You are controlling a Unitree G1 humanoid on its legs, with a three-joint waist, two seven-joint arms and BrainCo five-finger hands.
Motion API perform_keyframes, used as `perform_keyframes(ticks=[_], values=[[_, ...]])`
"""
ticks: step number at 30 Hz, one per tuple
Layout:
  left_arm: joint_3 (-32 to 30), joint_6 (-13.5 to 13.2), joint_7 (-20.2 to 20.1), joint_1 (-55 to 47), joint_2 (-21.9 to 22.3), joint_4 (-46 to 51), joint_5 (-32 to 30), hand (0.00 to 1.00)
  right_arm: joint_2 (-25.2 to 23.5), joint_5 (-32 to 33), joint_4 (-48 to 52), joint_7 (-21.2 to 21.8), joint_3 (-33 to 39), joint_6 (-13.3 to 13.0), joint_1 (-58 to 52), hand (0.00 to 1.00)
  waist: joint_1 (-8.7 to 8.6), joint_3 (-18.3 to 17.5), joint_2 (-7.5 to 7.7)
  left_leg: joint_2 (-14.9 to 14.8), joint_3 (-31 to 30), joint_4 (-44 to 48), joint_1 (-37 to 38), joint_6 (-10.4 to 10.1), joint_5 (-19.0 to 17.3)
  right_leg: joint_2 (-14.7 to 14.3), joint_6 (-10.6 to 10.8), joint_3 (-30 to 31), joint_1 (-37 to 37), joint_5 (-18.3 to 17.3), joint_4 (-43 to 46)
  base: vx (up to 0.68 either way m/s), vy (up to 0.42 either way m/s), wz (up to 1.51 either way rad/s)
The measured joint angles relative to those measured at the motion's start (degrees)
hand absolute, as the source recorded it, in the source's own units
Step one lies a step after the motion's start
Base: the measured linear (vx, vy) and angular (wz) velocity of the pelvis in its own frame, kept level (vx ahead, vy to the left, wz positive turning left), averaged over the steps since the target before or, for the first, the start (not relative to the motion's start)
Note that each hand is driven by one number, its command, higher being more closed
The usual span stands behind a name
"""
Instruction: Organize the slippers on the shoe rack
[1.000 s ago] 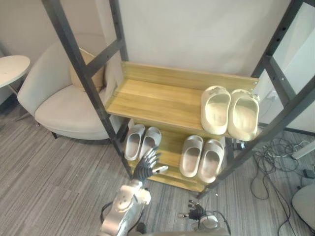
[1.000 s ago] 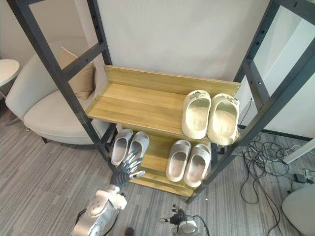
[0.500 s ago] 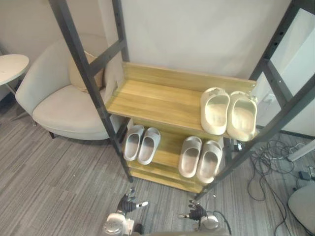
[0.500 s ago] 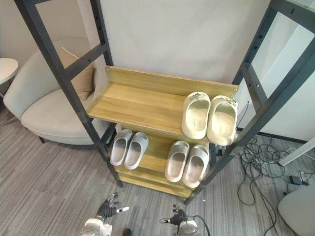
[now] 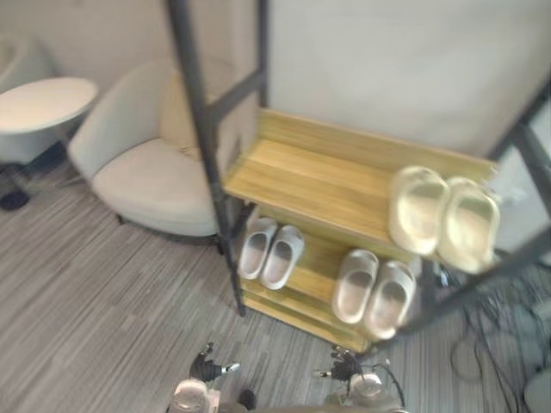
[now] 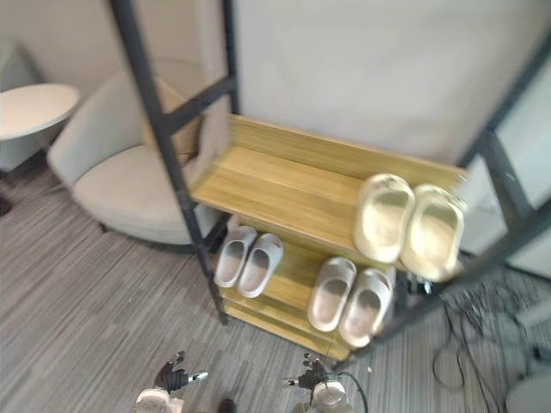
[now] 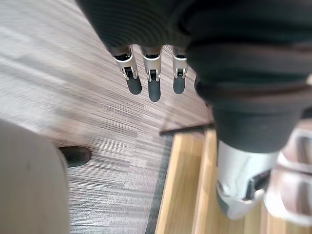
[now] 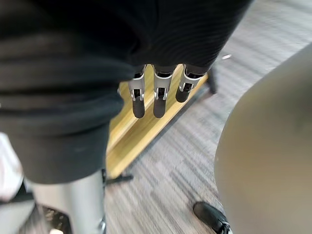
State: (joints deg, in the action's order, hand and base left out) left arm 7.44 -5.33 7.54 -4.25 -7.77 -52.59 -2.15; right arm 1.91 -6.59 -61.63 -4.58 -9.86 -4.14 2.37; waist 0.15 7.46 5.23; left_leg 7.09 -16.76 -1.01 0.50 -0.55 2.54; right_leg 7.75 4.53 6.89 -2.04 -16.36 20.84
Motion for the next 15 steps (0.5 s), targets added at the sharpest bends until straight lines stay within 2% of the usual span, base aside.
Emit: perform_keyframes(ticks=[1, 2, 3, 4, 6, 7, 8, 10, 11, 12, 13, 14, 15], values=[[0.53, 0.0, 0.01, 0.9, 0.79, -0.94, 0.01, 0.0, 0.68, 0.05, 0.01, -0.05, 0.19, 0.05, 0.15, 0.0, 0.32, 0.55, -1.7, 0.07, -2.39, 0.25, -1.06, -0.8, 0.76, 0.53, -0.13, -2.79, 0.92, -0.26, -2.17, -0.05, -0.112, 0.95], [0.44, -0.08, 0.09, 1.39, 1.91, -0.99, 0.03, 0.0, 1.9, 0.1, -0.02, -0.05, 0.2, 0.06, 0.35, 0.0, 0.47, 0.76, -3.5, -0.58, -3.91, 0.27, -2.54, -1.29, 1.09, -0.13, -0.3, -4.27, 1.0, 0.41, -4.03, -0.05, -0.1, 0.86], [0.46, -0.09, 0.12, 1.36, 2.18, -1.04, 0.11, 0.0, 2.51, 0.23, -0.01, -0.08, 0.22, 0.05, 0.45, 0.0, 0.41, 0.95, -4.04, -0.92, -4.56, 0.27, -3.26, -1.5, 1.23, -0.63, -0.47, -5.17, 1.06, 0.95, -5.06, -0.03, -0.098, 0.64], [0.54, -0.07, 0.07, 1.37, 2.55, -1.11, 0.18, 0.0, 3.15, 0.35, 0.01, -0.07, 0.57, -0.03, 0.52, 0.0, 0.38, 1.01, -5.59, -1.54, -6.15, 0.63, -4.83, -2.02, 1.39, -1.57, -0.81, -6.7, 1.67, 2.21, -7.25, 0.02, -0.092, 0.6], [0.5, -0.09, -0.01, 1.39, 2.91, -1.09, 1.34, 0.0, 3.71, 2.06, 0.21, 0.73, 1.5, -0.16, 0.5, 0.0, 0.25, 1.53, -6.2, -1.3, -7.14, 3.35, -7.48, -2.83, 0.9, -1.91, -1.27, -9.64, 2.29, 3.39, -8.84, 0.03, -0.063, 0.73], [0.54, -0.21, -0.03, 1.93, 2.98, -1.01, 1.85, 0.0, 3.79, 2.88, 0.14, 0.94, 3.2, -0.64, 0.31, 0.0, -0.06, 2.05, -6.14, -1.77, -1.73, 5.13, -9.73, -2.48, 0.49, -1.88, -1.61, -12.04, 2.82, 3.69, -9.26, 0.01, -0.01, 0.86], [0.52, -0.3, -0.03, 2.55, 2.91, -0.96, 2.22, 0.0, 3.64, 3.26, 0.23, 0.95, 4.4, -0.77, 0.63, 0.0, -0.23, 2.81, -6.33, -3.14, 4.58, 6.63, -10.59, 0.08, -1.73, -1.93, -1.71, -14.18, 3.62, 3.75, -9.29, 0.0, -0.028, 0.89], [0.45, -0.34, -0.06, 3.72, 2.62, -0.7, 2.2, 0.0, 4.01, 3.51, 0.19, 0.76, 5.51, -0.82, 0.64, 0.0, -0.21, 3.93, -4.91, -6.92, 18.17, 10.41, -12.13, 2.03, -4.06, -1.08, -1.84, -17.13, 4.27, 3.8, -10.06, 0.0, -0.033, 0.74], [0.56, -0.33, -0.24, 4.54, 2.81, -0.74, 2.01, 0.0, 4.57, 3.53, 0.34, 0.4, 6.77, -0.87, 0.68, 0.0, -0.45, 4.22, -4.56, -9.89, 28.7, 18.81, -14.81, 3.45, -6.4, 0.2, -1.84, -19.91, 4.49, 3.78, -10.18, 0.06, 0.011, 0.79], [0.61, -0.34, -0.34, 4.48, 3.19, -0.77, 1.64, 0.0, 5.0, 3.58, 0.67, 0.08, 7.53, -0.87, 0.3, 0.0, -0.79, 4.26, -4.9, -12.05, 34.47, 23.51, -15.29, 3.71, -8.18, 0.56, -1.67, -21.3, 4.8, 3.7, -10.05, 0.12, 0.076, 0.95], [0.76, -0.33, -0.44, 4.54, 3.49, -0.81, 1.1, 0.0, 5.45, 3.94, 1.54, -0.14, 7.89, -0.87, -0.43, 0.0, -1.43, 4.15, -5.81, -13.67, 39.49, 25.36, -15.45, 3.27, -10.68, 0.3, -0.41, -22.39, 5.19, 2.86, -9.31, 0.18, 0.131, 0.86], [0.82, -0.33, -0.44, 4.88, 3.39, -0.91, 0.86, 0.0, 5.51, 4.26, 2.02, -0.16, 8.65, -0.86, -0.64, 0.0, -1.5, 4.23, -5.77, -13.19, 40.77, 25.05, -15.46, 3.45, -11.56, 0.52, 0.47, -23.01, 5.22, 2.15, -8.56, 0.16, 0.149, 0.95], [0.97, -0.32, -0.44, 5.15, 3.23, -0.91, 0.47, 0.0, 4.91, 4.28, 2.19, -0.16, 9.7, -0.88, -1.03, 0.0, -1.37, 4.18, -5.45, -11.49, 39.89, 23.16, -15.23, 3.49, -11.62, 1.41, 0.58, -23.75, 5.24, 2.09, -8.49, 0.13, 0.139, 0.68]])
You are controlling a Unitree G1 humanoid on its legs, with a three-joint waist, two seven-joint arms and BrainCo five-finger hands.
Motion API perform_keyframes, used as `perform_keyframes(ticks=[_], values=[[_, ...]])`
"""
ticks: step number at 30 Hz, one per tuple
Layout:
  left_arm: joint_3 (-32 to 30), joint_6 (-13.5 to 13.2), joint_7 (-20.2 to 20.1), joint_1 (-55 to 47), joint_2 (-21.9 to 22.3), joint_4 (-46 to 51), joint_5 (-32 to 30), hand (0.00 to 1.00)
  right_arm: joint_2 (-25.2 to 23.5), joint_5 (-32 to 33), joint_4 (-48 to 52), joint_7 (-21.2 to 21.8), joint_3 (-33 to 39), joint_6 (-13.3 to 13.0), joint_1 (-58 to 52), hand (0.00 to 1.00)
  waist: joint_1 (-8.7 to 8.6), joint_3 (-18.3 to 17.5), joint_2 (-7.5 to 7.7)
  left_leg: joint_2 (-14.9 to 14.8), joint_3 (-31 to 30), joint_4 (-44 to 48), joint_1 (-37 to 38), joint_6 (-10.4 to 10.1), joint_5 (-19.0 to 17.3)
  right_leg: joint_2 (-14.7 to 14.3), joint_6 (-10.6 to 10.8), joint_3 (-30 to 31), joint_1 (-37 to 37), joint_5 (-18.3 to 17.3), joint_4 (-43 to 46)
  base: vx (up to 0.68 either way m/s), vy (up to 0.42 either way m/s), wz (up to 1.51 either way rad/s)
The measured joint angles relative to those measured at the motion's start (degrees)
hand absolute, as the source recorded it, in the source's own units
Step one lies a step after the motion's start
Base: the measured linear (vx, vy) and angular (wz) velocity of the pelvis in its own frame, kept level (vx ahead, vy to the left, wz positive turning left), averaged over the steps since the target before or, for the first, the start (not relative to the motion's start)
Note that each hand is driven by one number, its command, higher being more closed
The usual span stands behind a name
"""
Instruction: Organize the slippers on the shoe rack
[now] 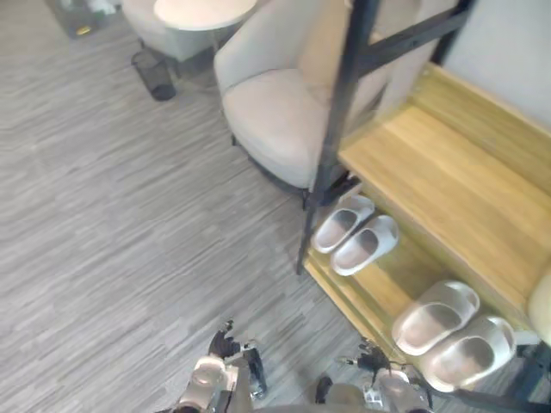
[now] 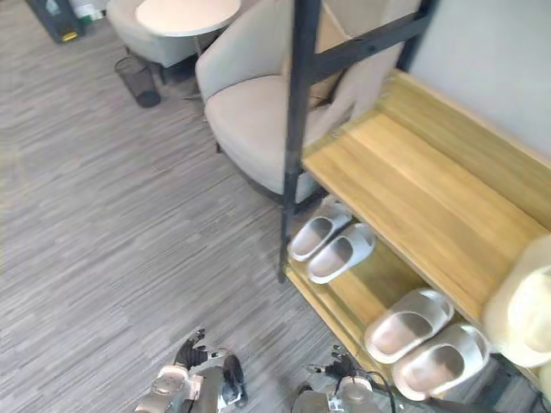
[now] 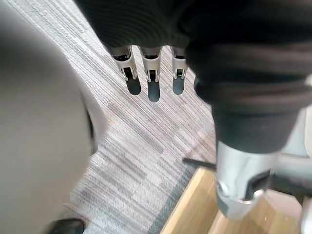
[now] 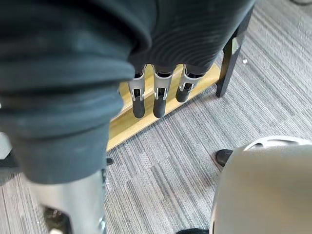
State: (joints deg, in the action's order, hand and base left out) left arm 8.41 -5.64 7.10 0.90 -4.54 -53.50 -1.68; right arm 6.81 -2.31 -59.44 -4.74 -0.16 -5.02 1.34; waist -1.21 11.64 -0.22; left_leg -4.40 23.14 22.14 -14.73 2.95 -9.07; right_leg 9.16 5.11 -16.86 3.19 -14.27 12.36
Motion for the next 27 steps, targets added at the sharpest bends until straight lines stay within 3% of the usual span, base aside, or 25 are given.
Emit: perform_keyframes(ticks=[1, 3, 5, 9, 11, 12, 13, 16, 17, 18, 19, 20, 21, 22, 23, 25, 27], values=[[0.04, 0.01, 0.0, 0.03, -0.07, 0.0, -0.12, 0.0, -0.13, 0.01, 0.02, -0.01, 0.08, -0.02, 0.06, 0.0, 0.06, 0.0, 0.0, 0.56, -0.35, -0.89, 0.24, 0.03, -0.02, 0.2, 0.02, -0.13, 0.04, 0.01, 0.0, 0.13, 0.189, 0.78], [1.66, 0.2, -0.04, -0.54, -0.47, -0.11, -0.58, 0.0, -1.06, 0.0, 0.0, 0.03, 0.09, -0.11, 0.29, 0.0, 0.35, 0.04, 0.08, 4.59, -3.38, -5.25, 2.76, 1.18, 1.05, 1.96, -0.12, 0.18, 1.59, 0.13, 0.36, 0.1, 0.226, 0.78], [1.79, 0.25, -0.03, -1.17, -1.31, -0.15, -0.58, 0.0, -1.74, -0.03, 0.0, 0.02, 0.15, -0.11, 0.37, 0.0, 0.33, -0.05, -0.03, 6.09, -5.58, -6.41, 3.82, 1.37, 0.99, 2.63, -0.04, 0.53, 2.21, 0.47, 2.45, 0.03, 0.116, 0.57], [1.76, 0.46, -0.03, -1.84, -1.89, -0.39, -0.57, 0.0, -2.71, -0.11, 0.12, 0.09, 0.65, -0.09, 0.77, 0.0, 0.4, -0.11, 0.18, 7.48, -9.96, -8.92, 6.25, 1.43, 0.28, 4.34, -0.25, 3.49, -4.85, 3.43, 21.86, 0.04, 0.076, 0.54], [2.07, 0.65, 0.05, -1.71, -1.88, -0.68, -0.53, 0.0, -2.87, -0.1, 0.11, 0.08, 1.6, -0.08, 0.39, 0.0, 0.1, -0.42, 0.57, 8.37, -14.36, -13.54, 9.45, 0.89, 2.08, 0.15, 0.33, 10.26, -8.18, -1.73, 24.65, 0.12, 0.018, 0.79], [2.06, 0.67, 0.07, -1.64, -1.82, -0.75, -0.53, 0.0, -2.82, -0.1, 0.1, 0.07, 1.76, -0.09, 0.3, 0.0, 0.0, -0.42, 0.56, 8.44, -15.21, -14.54, 10.12, 0.89, 2.6, -0.92, 0.36, 11.23, -8.74, -2.3, 24.1, 0.17, -0.045, 1.0], [2.01, 0.67, 0.07, -1.38, -1.69, -1.12, -0.52, 0.0, -2.66, 0.11, 0.15, 0.08, 1.92, -0.12, 0.13, 0.0, -0.67, -0.46, 0.52, 8.67, -18.18, -17.25, 11.83, 0.72, 3.61, -4.09, 0.22, 13.9, -11.34, -3.18, 21.63, 0.14, -0.068, 0.83], [1.93, 0.67, 0.07, -1.04, -1.55, -2.2, -0.5, 0.0, -2.72, 0.19, 0.44, -0.04, 2.24, -0.43, 0.35, 0.0, -2.09, -0.66, 0.67, 9.49, -22.49, -18.48, 13.35, -0.14, 4.14, -6.53, -0.82, 16.64, -13.57, -2.51, 15.63, 0.15, -0.116, 1.05], [1.54, 0.67, 0.02, -1.12, -1.43, -2.47, -0.51, 0.0, -2.75, 0.22, 0.41, -0.14, 2.25, -0.41, -0.17, 0.0, -2.28, -1.35, 1.82, 11.09, -25.42, -17.65, 13.83, -0.52, 3.43, -5.75, -3.03, 17.11, -13.16, -0.14, 9.55, 0.25, -0.221, 1.51], [0.53, 0.66, 0.13, -1.05, -0.75, -2.78, -0.48, 0.0, -2.45, 0.45, 0.04, -0.15, 2.34, -0.38, -0.33, 0.0, -2.31, -1.98, 1.86, 11.47, -27.83, -14.83, 13.54, -1.38, 1.48, -5.2, -3.52, 15.72, -11.44, 1.72, 7.7, 0.25, -0.197, 1.26], [0.22, 0.61, 0.11, -1.18, -0.39, -2.77, -0.42, 0.0, -2.34, 0.47, -0.01, -0.18, 2.39, -0.31, -0.43, 0.0, -2.27, -2.25, 1.44, 11.09, -28.13, -13.91, 13.29, -2.05, 0.87, -5.22, -3.6, 14.87, -10.72, 1.74, 6.98, 0.29, -0.179, 0.87], [-1.22, 0.3, 0.15, -2.02, 0.58, -2.64, -0.27, 0.0, -2.17, 0.49, 0.0, -0.15, 2.91, -0.22, -0.2, 0.0, -1.19, -2.87, -0.15, 10.03, -27.85, -10.15, 12.06, -3.81, -1.42, -5.58, -4.27, 12.7, -9.06, 1.54, 5.36, 0.32, -0.13, 0.56], [-2.7, 0.31, 0.14, -2.49, 1.1, -2.43, -0.09, 0.0, -2.3, 0.51, 0.03, -0.16, 3.58, -0.2, 0.12, 0.0, -1.22, -2.71, -0.73, 9.48, -26.13, -5.19, 9.99, -6.05, -2.92, -5.63, -4.44, 11.49, -7.86, 1.49, 4.72, 0.35, -0.127, 0.76], [-4.93, 0.31, 0.16, -2.68, 1.81, -1.25, 0.83, 0.0, -2.39, 0.67, 0.2, -0.18, 4.03, -0.12, 0.01, 0.0, -1.28, -2.07, -1.31, 7.79, -22.58, 5.4, 6.13, -8.92, -4.73, -6.22, -4.82, 10.42, -4.98, 1.32, 3.15, 0.34, -0.09, 0.73], [-7.67, 0.3, 0.21, -3.31, 2.43, 0.37, 1.58, 0.0, -2.59, 0.8, 0.79, -0.2, 3.9, -0.05, -0.73, 0.0, -0.89, -1.43, -1.34, 4.53, -18.15, 16.58, 2.49, -9.98, -5.63, -7.15, -5.87, 9.25, -1.45, 0.7, 1.46, 0.28, -0.061, 0.53], [-9.46, 0.05, 0.38, -3.78, 2.53, 1.84, 2.68, 0.0, -3.04, 1.22, 2.1, -0.39, 3.23, -0.03, -1.51, 0.0, 0.57, -1.08, -1.31, -2.29, -11.99, 26.24, -0.22, -8.74, -6.53, -8.23, -6.66, 8.14, 3.35, 0.1, -0.74, 0.27, -0.032, 0.12], [-9.66, -0.06, 0.35, -3.33, 2.44, 1.85, 3.07, 0.0, -2.77, 1.24, 2.3, -0.52, 3.25, -0.07, -0.83, 0.0, 1.16, -0.96, -1.01, -5.87, -8.93, 24.25, -3.1, -7.42, -7.28, -7.06, -6.02, 7.8, 6.19, -0.27, -3.23, 0.34, 0.057, 0.07]])
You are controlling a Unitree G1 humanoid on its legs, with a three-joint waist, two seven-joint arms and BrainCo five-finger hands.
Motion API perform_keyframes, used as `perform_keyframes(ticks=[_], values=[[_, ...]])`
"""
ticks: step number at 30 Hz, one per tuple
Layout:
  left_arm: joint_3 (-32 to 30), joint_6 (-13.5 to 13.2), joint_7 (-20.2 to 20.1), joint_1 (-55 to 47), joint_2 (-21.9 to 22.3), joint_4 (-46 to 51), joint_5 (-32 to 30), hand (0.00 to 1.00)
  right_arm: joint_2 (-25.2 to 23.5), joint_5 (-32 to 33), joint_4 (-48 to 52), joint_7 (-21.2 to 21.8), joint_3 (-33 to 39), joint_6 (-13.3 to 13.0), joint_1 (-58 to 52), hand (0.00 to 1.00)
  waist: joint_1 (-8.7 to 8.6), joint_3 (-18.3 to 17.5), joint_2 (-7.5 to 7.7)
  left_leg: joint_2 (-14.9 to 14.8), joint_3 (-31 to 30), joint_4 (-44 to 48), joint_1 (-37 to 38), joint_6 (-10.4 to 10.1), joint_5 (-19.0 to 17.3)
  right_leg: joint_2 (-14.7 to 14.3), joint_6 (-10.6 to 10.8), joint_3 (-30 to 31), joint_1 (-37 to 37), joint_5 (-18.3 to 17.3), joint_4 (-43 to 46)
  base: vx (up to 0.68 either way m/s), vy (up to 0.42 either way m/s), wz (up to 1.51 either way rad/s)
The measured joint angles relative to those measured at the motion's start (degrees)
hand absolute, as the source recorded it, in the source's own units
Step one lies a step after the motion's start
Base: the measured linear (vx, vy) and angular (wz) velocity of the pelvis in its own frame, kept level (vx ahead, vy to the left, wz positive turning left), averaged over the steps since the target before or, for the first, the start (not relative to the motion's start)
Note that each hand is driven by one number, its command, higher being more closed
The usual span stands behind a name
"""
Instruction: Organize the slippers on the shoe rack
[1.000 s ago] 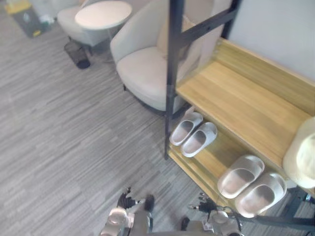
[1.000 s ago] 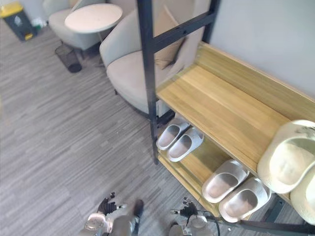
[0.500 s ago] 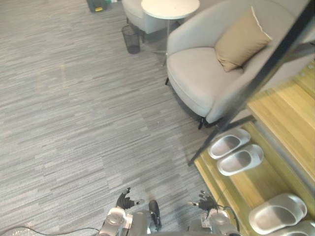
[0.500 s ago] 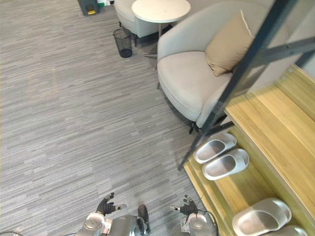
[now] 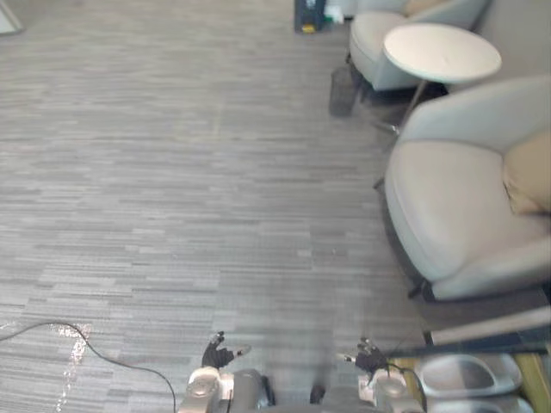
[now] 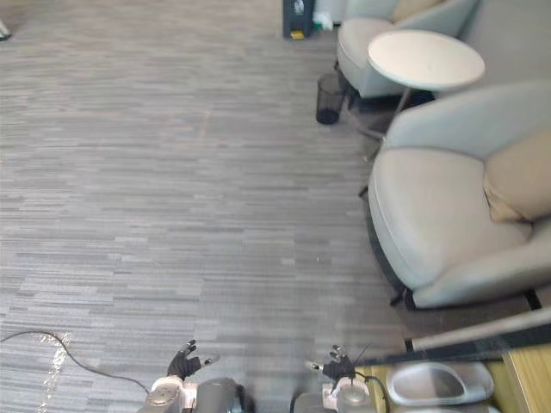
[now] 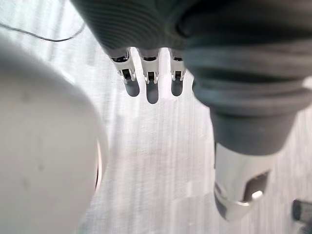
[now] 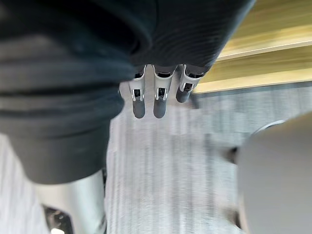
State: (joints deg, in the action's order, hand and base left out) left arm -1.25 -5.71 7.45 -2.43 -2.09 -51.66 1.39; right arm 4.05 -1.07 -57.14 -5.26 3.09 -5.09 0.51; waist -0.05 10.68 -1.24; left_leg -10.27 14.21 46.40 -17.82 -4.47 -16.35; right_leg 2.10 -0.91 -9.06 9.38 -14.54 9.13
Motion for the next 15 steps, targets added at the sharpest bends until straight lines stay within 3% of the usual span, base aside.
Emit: perform_keyframes(ticks=[1, 2, 3, 4, 5, 6, 8, 9, 10, 11, 12, 13, 15], values=[[0.01, 0.0, -0.01, 0.54, -0.01, -0.08, 0.04, 0.0, 0.09, 0.0, -0.02, -0.01, 0.02, 0.01, 0.2, 0.0, 0.11, 0.17, 0.29, -0.17, 0.52, -2.25, -0.92, 0.23, 0.13, 0.78, 0.5, -0.36, 0.73, -0.29, -0.69, 0.37, 0.136, 0.29], [0.26, 0.0, -0.07, 1.16, 0.11, -0.15, 0.24, 0.0, 0.32, 0.02, 0.0, -0.02, 0.02, 0.03, 0.27, 0.0, 0.05, 0.26, 0.39, 0.24, 1.44, -10.1, -2.23, 2.12, 2.49, 2.05, 1.38, -1.59, 1.56, -0.76, -1.29, 0.32, 0.175, 0.45], [0.71, -0.06, -0.09, 1.23, 0.32, -0.1, 0.39, 0.0, 0.82, 0.01, 0.0, -0.02, 0.05, 0.03, -0.27, 0.0, 0.04, -0.11, -0.3, 0.5, 1.75, -21.83, -2.17, 3.32, 10.74, 1.99, 2.68, -2.39, 2.27, -1.46, -1.36, 0.34, 0.192, 0.48], [0.75, -0.1, -0.12, 1.51, 0.1, -0.24, 0.41, 0.0, 0.99, 0.01, -0.23, -0.05, 0.37, 0.14, -0.22, 0.0, 0.15, -0.05, 0.11, 1.37, 1.61, -21.8, -1.92, 3.26, 10.92, 2.61, 3.7, -2.33, 2.7, -2.09, -1.29, 0.38, 0.182, 0.74], [0.71, -0.17, 0.0, 2.14, -0.67, -0.23, 0.47, 0.0, -0.15, 0.04, -0.22, -0.14, 0.12, 0.35, 0.17, 0.0, 0.17, -0.24, 2.62, 5.19, 1.18, -25.43, -1.26, 4.48, 12.0, 5.02, 4.18, -2.64, 2.12, -1.11, -1.55, 0.31, 0.131, 0.66], [0.72, -0.15, 0.01, 2.19, -1.36, -0.21, 0.47, 0.0, -0.46, 0.03, -0.22, -0.17, 0.16, 0.35, 0.08, 0.0, 0.25, -0.3, 2.89, 5.86, 0.72, -26.35, -1.33, 4.65, 12.12, 5.2, 4.19, -2.6, 1.92, 0.0, -1.76, 0.37, 0.163, 0.79], [0.68, -0.06, -0.02, 1.64, -2.53, -0.35, 1.06, 0.0, -0.99, -0.06, -0.22, -0.22, 0.15, 0.32, 1.43, 0.0, 0.6, -0.43, 3.32, 7.74, 0.08, -25.95, -0.95, 6.21, 10.42, 5.82, 6.76, -2.08, 2.79, 3.98, -1.49, 0.4, 0.223, 0.51], [0.68, -0.04, -0.01, 0.77, -2.58, -0.46, 1.1, 0.0, -0.87, -0.09, -0.22, -0.21, 0.2, 0.28, 1.85, 0.0, 0.65, -0.37, 3.02, 8.55, -0.54, -26.31, 1.29, 6.21, 8.34, 6.52, 6.98, -1.19, 1.52, 4.05, 5.76, 0.47, 0.252, 0.39], [0.77, -0.11, -0.03, 0.1, -2.74, -0.36, 1.16, 0.0, -0.94, -0.19, -0.27, -0.12, 0.13, 0.17, 1.78, 0.0, 0.74, -0.33, 3.33, 9.45, -1.36, -28.37, 4.79, 6.2, 6.8, 8.35, 9.47, 0.38, -3.4, 5.55, 19.52, 0.4, 0.207, 0.31], [0.91, -0.07, 0.04, -0.16, -2.98, -0.43, 1.17, 0.0, -1.02, -0.25, -0.26, -0.02, 0.05, 0.17, 1.74, 0.0, 0.73, -0.34, 3.42, 10.09, -1.88, -29.34, 6.46, 6.26, 6.51, 9.25, 11.26, 1.45, -5.81, 6.88, 26.33, 0.4, 0.168, 0.35], [1.49, 0.05, 0.07, -0.54, -3.55, -0.94, 1.18, 0.0, -1.34, -0.59, -0.24, 0.19, -0.44, 0.17, 1.66, 0.0, 0.3, -0.35, 3.43, 11.05, -2.97, -30.56, 9.71, 6.52, 5.57, 9.46, 11.95, 4.2, -11.42, 6.99, 39.68, 0.33, 0.108, 0.36], [1.86, 0.1, 0.09, -0.58, -3.94, -1.04, 1.18, 0.0, -1.33, -0.66, -0.18, 0.2, -0.97, 0.16, 1.7, 0.0, 0.15, -0.34, 3.49, 11.27, -3.36, -31.02, 11.02, 6.83, 5.1, 9.28, 11.32, 4.73, -13.48, 6.02, 43.6, 0.52, 0.101, 0.47], [2.24, 0.12, 0.21, -0.56, -4.15, -1.22, 1.21, 0.0, -1.29, -1.17, -0.03, 0.36, -2.27, 0.08, 1.15, 0.0, 0.02, -0.08, 3.07, 11.4, -5.0, -34.28, 16.92, 7.51, 3.89, 7.46, 7.8, 4.71, -21.01, 2.57, 50.25, 0.5, 0.047, 0.4]])
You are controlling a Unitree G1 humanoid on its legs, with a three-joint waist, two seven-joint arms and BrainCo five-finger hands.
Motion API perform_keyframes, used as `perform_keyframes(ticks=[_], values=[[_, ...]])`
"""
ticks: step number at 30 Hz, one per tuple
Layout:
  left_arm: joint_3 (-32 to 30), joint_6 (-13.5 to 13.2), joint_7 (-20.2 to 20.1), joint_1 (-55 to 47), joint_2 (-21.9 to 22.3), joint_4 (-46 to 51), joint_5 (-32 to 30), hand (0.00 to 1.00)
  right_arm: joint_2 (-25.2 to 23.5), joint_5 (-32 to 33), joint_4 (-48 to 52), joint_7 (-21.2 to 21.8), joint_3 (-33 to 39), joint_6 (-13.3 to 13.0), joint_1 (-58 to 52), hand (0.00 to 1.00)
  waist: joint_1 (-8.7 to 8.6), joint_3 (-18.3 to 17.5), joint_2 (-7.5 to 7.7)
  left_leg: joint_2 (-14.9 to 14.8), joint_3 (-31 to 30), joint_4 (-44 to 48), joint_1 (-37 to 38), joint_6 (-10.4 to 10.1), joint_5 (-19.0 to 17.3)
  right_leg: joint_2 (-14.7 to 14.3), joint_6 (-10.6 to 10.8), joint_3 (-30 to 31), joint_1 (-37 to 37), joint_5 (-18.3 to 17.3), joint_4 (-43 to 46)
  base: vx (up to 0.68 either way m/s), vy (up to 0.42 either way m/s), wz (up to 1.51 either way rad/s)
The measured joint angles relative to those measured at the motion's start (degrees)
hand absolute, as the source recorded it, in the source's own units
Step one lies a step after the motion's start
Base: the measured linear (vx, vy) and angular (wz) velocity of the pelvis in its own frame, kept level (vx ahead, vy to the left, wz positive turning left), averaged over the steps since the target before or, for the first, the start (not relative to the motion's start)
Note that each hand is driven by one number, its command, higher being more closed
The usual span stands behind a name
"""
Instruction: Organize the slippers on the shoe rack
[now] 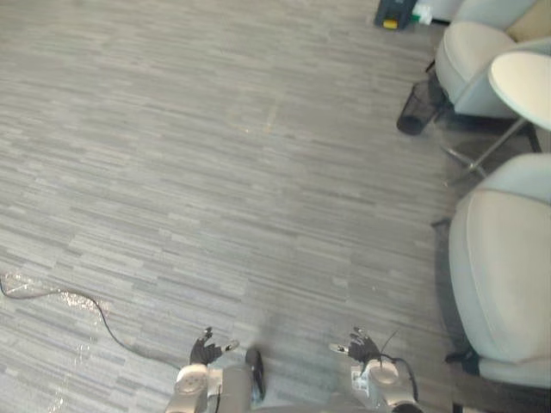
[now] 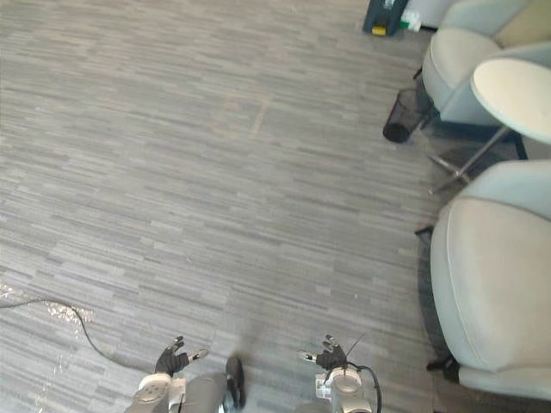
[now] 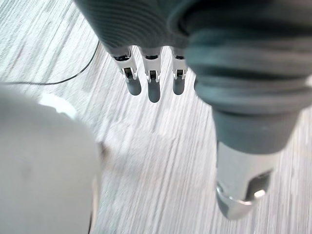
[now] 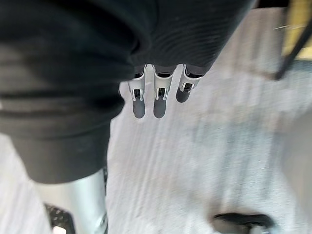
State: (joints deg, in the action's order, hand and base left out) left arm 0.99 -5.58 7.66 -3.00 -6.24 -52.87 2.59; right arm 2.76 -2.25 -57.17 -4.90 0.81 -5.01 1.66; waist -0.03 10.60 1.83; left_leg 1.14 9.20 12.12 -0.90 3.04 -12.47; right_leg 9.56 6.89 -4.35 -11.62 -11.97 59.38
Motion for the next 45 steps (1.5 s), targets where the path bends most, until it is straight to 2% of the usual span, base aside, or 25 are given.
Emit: perform_keyframes(ticks=[1, 4, 6, 7, 10, 13, 15, 18, 20, 21, 22, 25, 28, 29, 30, 31, 32, 33, 35, 38, 39, 40, 41, 43, 45], values=[[-0.02, -0.02, 0.01, 0.1, 0.15, -0.02, 0.09, 0.0, 0.43, -0.02, 0.26, -0.02, -0.66, -0.25, 0.59, 0.0, -0.46, 0.33, -0.81, -0.31, -1.34, -1.85, 2.79, -0.15, 0.01, -1.24, -2.4, -1.25, -3.96, -2.06, -2.49, 0.45, -0.021, 0.6], [-0.12, -0.07, 0.02, 1.35, 1.09, -0.04, 1.15, 0.0, 1.41, -0.01, 0.22, -0.01, -1.14, -0.54, 1.02, 0.0, -1.6, 0.76, -1.73, -2.67, -5.02, -3.47, 6.46, -1.66, -1.9, -4.87, -3.13, -2.93, -8.81, -2.74, -18.67, 0.44, -0.096, 0.66], [-0.11, -0.25, 0.0, 2.59, 0.88, -0.03, 1.52, 0.0, 1.56, 0.19, 0.06, -0.1, -1.03, -0.85, 1.1, 0.0, -2.8, 0.58, -0.55, -3.46, -9.13, -5.37, 9.01, -4.27, -4.14, -6.34, -3.11, 0.27, -9.38, 7.5, -43.68, 0.63, -0.265, 0.98], [-0.1, -0.24, 0.0, 2.6, 0.97, -0.16, 1.52, 0.0, 1.59, 0.15, 0.01, -0.11, -1.04, -0.78, 0.92, 0.0, -2.93, 0.47, -0.17, -3.66, -9.82, -5.32, 9.7, -4.64, -4.87, -6.38, -2.95, 0.85, -9.06, 10.89, -43.47, 0.57, -0.284, 0.63], [-3.51, -0.27, -0.01, 2.3, 4.32, -1.0, 1.46, 0.0, 1.96, 0.1, 0.08, -0.16, -0.53, -0.27, 1.58, 0.0, -2.98, 0.94, -3.18, -6.49, -11.55, 10.29, 6.91, -6.19, -5.25, -7.87, -7.77, -2.12, -6.21, 4.86, -36.19, 0.65, -0.292, 0.46], [-7.77, -0.24, -0.08, 0.91, 6.61, 0.68, 1.46, 0.0, 1.67, 0.07, 0.91, -0.16, -1.32, 0.31, 0.67, 0.0, -1.78, 1.7, -4.98, -12.62, -8.72, 44.01, -5.33, -12.14, 1.81, -10.72, -10.19, -4.31, 5.67, 1.23, -41.24, 0.56, -0.181, 0.23], [-8.6, -0.23, -0.08, -0.1, 6.78, 1.88, 1.47, 0.0, 0.64, 0.15, 2.47, -0.19, -1.54, 0.33, -0.03, 0.0, -0.72, 1.92, -4.52, -15.5, -5.09, 50.76, -9.66, -11.31, 0.94, -11.46, -10.59, -4.12, 11.46, 0.04, -44.71, 0.42, -0.079, -0.04], [-8.88, -0.29, -0.12, 0.11, 6.54, 3.53, 1.46, 0.0, -0.28, 0.17, 2.11, -0.18, -1.09, 0.3, 0.56, 0.0, 0.53, 1.68, -3.43, -15.69, 0.51, 45.36, -17.46, -8.14, -2.39, -10.96, -10.49, -3.16, 19.18, -0.62, -51.3, 0.61, -0.02, -0.1], [-8.18, -0.3, -0.18, 0.46, 6.16, 3.62, 1.34, 0.0, -0.21, 0.16, 1.98, -0.18, -0.63, 0.31, 1.35, 0.0, 0.93, 1.87, -3.0, -8.92, 1.83, 22.33, -19.65, -6.29, -0.95, -7.62, -8.68, -1.64, 22.21, -1.8, -52.91, 0.53, 0.153, -0.35], [-8.05, -0.3, -0.16, 0.48, 6.12, 3.63, 1.34, 0.0, -0.18, 0.17, 1.98, -0.18, -0.49, 0.31, 1.37, 0.0, 0.98, 1.88, -2.97, -8.02, 1.52, 19.47, -19.74, -6.25, 0.04, -7.23, -8.66, -1.34, 22.54, -2.12, -52.97, 0.69, 0.255, -0.53], [-6.49, -0.33, -0.15, 0.84, 5.5, 3.09, 1.01, 0.0, -0.02, 0.06, 1.37, -0.3, 0.52, 0.37, 1.32, 0.0, 2.05, 1.85, -2.54, -3.79, 0.29, 7.38, -17.97, -3.52, 10.34, -5.14, -6.95, 1.12, 25.31, -3.78, -53.89, 0.47, 0.177, -0.32], [-5.99, -0.43, -0.09, 2.43, 4.44, 1.6, 0.98, 0.0, -0.47, -0.11, 0.6, -0.2, 0.06, 0.49, 1.02, 0.0, 1.53, 1.36, -1.6, -2.76, 0.86, 7.99, -16.88, -2.04, 8.34, -4.21, -7.05, 4.01, 25.26, 0.43, -53.53, 0.55, 0.191, -0.02], [-5.46, -0.21, -0.12, 1.34, 3.46, 1.16, 0.97, 0.0, -0.37, -0.4, -0.09, -0.2, -0.45, 0.34, 1.33, 0.0, 1.63, 0.43, 0.19, -2.43, 2.3, 10.41, -13.67, -0.3, 3.44, -3.72, -3.32, 9.6, 19.02, 3.0, -35.84, 0.52, 0.202, -0.21], [-4.17, -0.16, -0.08, 0.9, 2.8, 0.85, 0.96, 0.0, -0.48, -0.7, -0.19, -0.2, -0.38, 0.35, 1.14, 0.0, 1.38, 0.64, 0.99, -1.49, 2.68, 7.48, -8.72, -0.89, 0.15, -3.45, 5.81, 10.25, 14.09, 6.72, -21.64, 0.48, 0.138, -0.19], [-2.84, 0.05, -0.12, 1.12, 1.77, -0.28, 0.89, 0.0, -0.62, -1.29, -0.27, -0.02, -0.41, 0.38, 0.59, 0.0, 0.67, 0.59, 1.81, -0.4, 2.59, 6.36, -5.04, -0.44, -1.42, -2.58, 8.06, 10.58, 8.65, 7.64, -8.74, 0.48, 0.118, -0.14], [-2.57, 0.2, -0.11, 1.18, 1.63, -0.66, 0.88, 0.0, -0.59, -1.45, -0.27, 0.0, -0.37, 0.38, 0.47, 0.0, 0.39, 0.62, 1.84, -0.27, 2.55, 5.9, -3.74, -0.29, -1.92, -2.42, 7.2, 9.99, 7.21, 6.94, -5.28, 0.47, 0.078, -0.02], [-1.89, 0.67, -0.07, 1.17, 1.62, -1.38, 0.87, 0.0, -0.31, -1.78, 0.0, 0.14, -0.35, 0.5, -0.2, 0.0, -0.09, 0.82, 1.15, -0.13, 2.52, 3.31, 1.87, -0.21, -2.71, -1.42, 0.99, 5.73, 2.72, 2.8, 1.54, 0.59, 0.061, -0.06], [-1.6, 0.92, -0.05, 1.01, 1.61, -1.78, 0.86, 0.0, 0.5, -1.88, 0.14, 0.06, -0.36, 0.32, -0.09, 0.0, -0.52, 1.0, 0.3, -0.71, 2.41, 0.12, 6.56, -0.23, -2.68, -1.42, -2.25, 1.75, -0.49, -0.64, 1.24, 0.5, 0.048, -0.03], [-1.69, 0.92, -0.04, 1.62, 1.5, -1.76, 0.85, 0.0, 0.74, -1.83, 0.11, 0.0, 0.06, 0.22, 0.18, 0.0, -1.1, 1.27, -0.53, -2.37, 2.16, -2.22, 10.45, -0.23, -2.68, -2.32, -5.05, -3.89, -4.95, -3.56, -6.04, 0.5, -0.026, 0.16], [-1.58, 0.89, -0.09, 2.79, 1.5, -1.68, 0.83, 0.0, 0.51, -1.86, 0.19, 0.06, 0.1, 0.1, 1.41, 0.0, -2.48, 1.51, -0.66, -5.25, 0.54, -4.35, 14.56, -0.28, -2.72, -5.32, -5.03, -5.95, -9.46, 1.31, -31.23, 0.58, -0.154, 0.5], [-1.56, 0.89, -0.12, 2.63, 1.34, -1.62, 0.8, 0.0, 0.49, -1.91, 0.11, 0.03, 0.01, 0.13, 1.35, 0.0, -2.99, 1.19, -0.1, -4.69, 0.25, -5.18, 15.76, -0.68, -2.92, -5.79, -4.42, -4.93, -8.69, 5.62, -40.0, 0.56, -0.238, 0.59], [-1.51, 0.9, -0.12, 2.0, 1.31, -1.62, 0.28, 0.0, 0.53, -1.79, 0.02, 0.1, 0.18, 0.19, 0.63, 0.0, -3.32, 0.83, 0.79, -4.04, -1.92, -5.97, 18.61, -2.77, -4.13, -5.74, -5.28, -2.18, -8.2, 16.1, -44.93, 0.45, -0.199, 0.43], [-1.53, 0.9, -0.14, 2.14, 1.65, -1.91, -0.02, 0.0, 0.81, -1.72, 0.09, 0.08, 0.51, 0.14, 0.79, 0.0, -3.43, 0.76, 0.69, -4.6, -2.38, -5.93, 19.5, -3.43, -4.54, -6.28, -7.29, -1.69, -8.39, 17.34, -43.39, 0.59, -0.278, 0.11], [-1.86, 0.87, -0.17, 2.31, 3.57, -2.82, -0.39, 0.0, 1.81, -1.98, -0.06, 0.16, 1.63, 0.43, 2.11, 0.0, -3.23, 0.99, -3.12, -7.25, -5.09, -1.77, 19.74, -5.56, -3.57, -8.16, -8.35, -2.44, -9.76, 9.36, -34.86, 0.59, -0.272, -0.08], [-3.46, 0.91, -0.18, 1.99, 5.0, -2.88, -0.36, 0.0, 1.79, -1.69, 0.05, 0.23, 3.41, 0.61, 1.87, 0.0, -3.46, 0.39, -4.79, -9.16, -6.78, 7.46, 17.11, -9.36, -1.28, -9.26, -9.75, -4.02, -7.51, 5.55, -33.27, 0.57, -0.218, 0.1]])
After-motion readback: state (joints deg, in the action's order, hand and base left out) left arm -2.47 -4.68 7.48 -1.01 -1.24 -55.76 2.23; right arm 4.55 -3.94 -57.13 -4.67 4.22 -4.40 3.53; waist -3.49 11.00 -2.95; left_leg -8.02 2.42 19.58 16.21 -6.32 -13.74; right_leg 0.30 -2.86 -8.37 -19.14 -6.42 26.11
